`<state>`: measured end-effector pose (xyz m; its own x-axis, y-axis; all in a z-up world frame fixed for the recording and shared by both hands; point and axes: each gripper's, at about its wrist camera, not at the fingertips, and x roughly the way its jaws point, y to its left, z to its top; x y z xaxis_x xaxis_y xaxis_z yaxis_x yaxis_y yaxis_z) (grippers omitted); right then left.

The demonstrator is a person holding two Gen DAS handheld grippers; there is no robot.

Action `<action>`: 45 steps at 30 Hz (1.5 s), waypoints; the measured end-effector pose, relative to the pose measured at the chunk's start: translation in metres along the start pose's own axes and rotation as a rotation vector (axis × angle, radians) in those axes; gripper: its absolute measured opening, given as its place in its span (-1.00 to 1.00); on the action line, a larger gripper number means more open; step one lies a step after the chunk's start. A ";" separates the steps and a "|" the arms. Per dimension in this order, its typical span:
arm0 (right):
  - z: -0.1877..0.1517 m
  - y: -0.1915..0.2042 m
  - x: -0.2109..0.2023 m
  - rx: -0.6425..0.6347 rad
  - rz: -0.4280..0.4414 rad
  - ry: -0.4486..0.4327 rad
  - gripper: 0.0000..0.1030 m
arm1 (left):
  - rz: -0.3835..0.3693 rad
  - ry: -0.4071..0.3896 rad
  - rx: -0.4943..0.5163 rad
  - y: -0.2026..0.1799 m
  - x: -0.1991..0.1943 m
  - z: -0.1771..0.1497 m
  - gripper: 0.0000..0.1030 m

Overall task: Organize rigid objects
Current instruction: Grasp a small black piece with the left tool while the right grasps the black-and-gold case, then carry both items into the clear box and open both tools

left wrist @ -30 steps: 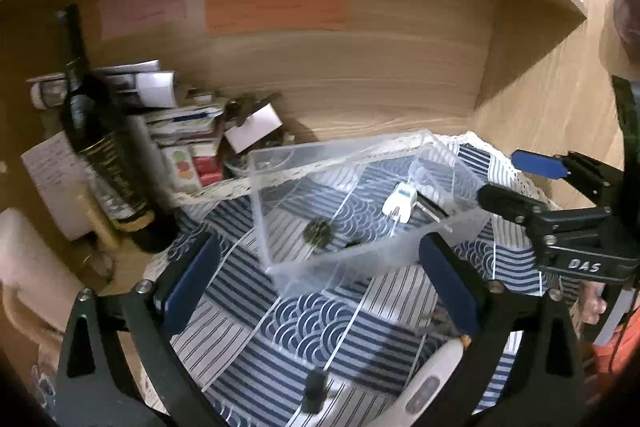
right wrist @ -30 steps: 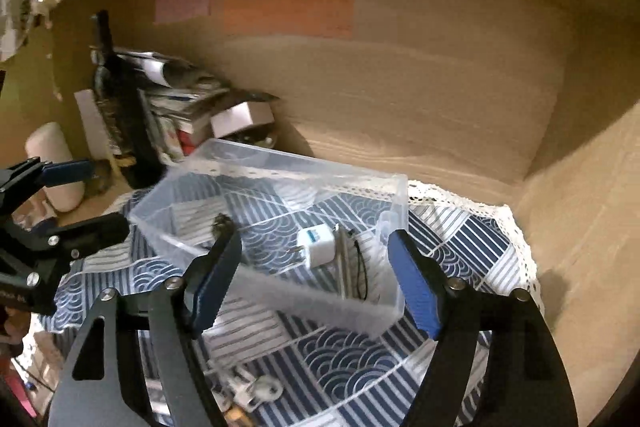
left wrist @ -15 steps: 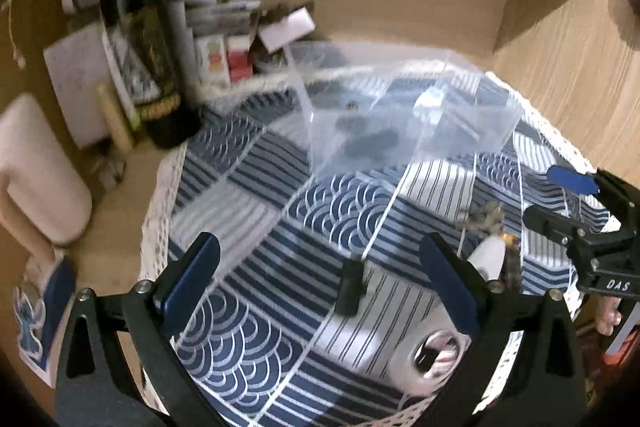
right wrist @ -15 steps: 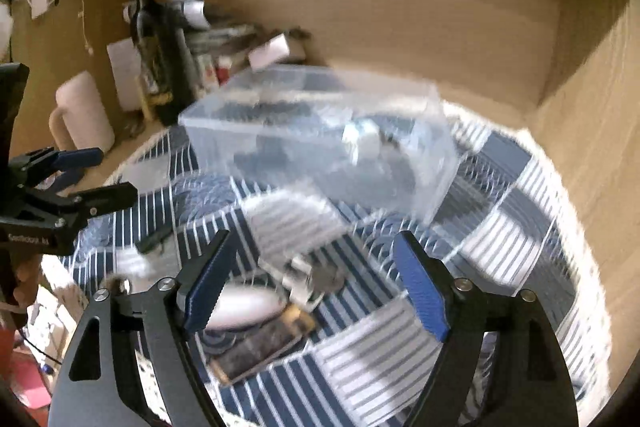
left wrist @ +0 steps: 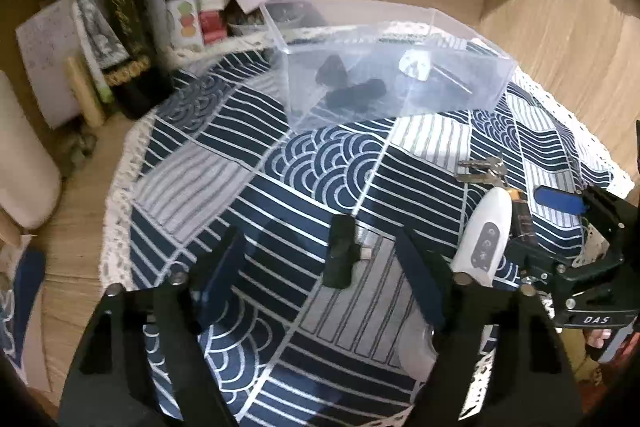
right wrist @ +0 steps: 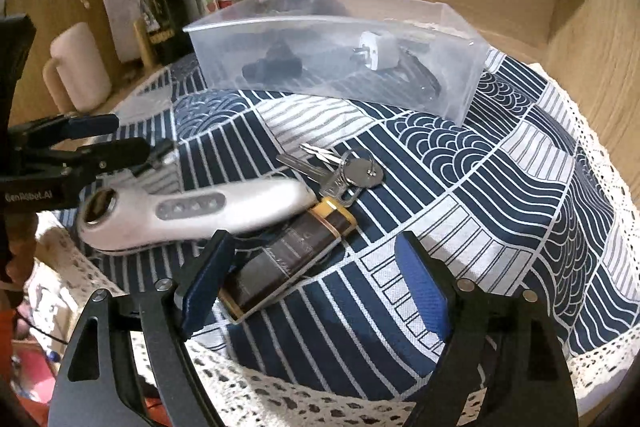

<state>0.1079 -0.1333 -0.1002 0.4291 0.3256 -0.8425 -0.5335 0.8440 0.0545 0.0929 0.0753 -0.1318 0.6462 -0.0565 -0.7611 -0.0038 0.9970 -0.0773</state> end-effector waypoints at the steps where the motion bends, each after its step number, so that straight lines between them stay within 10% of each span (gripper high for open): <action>1: 0.000 0.000 0.000 -0.005 -0.003 -0.003 0.47 | -0.014 0.009 -0.001 0.000 0.002 0.000 0.31; 8: -0.002 -0.014 -0.009 -0.007 -0.038 -0.003 -0.39 | -0.089 0.032 -0.001 -0.003 0.009 -0.002 0.02; 10: -0.001 -0.020 -0.010 0.002 -0.039 -0.004 -0.58 | -0.087 0.031 0.008 -0.003 0.009 -0.003 -0.35; 45: 0.135 -0.039 -0.051 -0.070 -0.060 -0.340 -0.58 | -0.011 -0.295 -0.014 -0.009 -0.058 0.099 -0.51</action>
<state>0.2055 -0.1257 0.0135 0.6734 0.4095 -0.6156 -0.5435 0.8386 -0.0367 0.1316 0.0749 -0.0231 0.8400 -0.0470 -0.5405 -0.0051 0.9955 -0.0946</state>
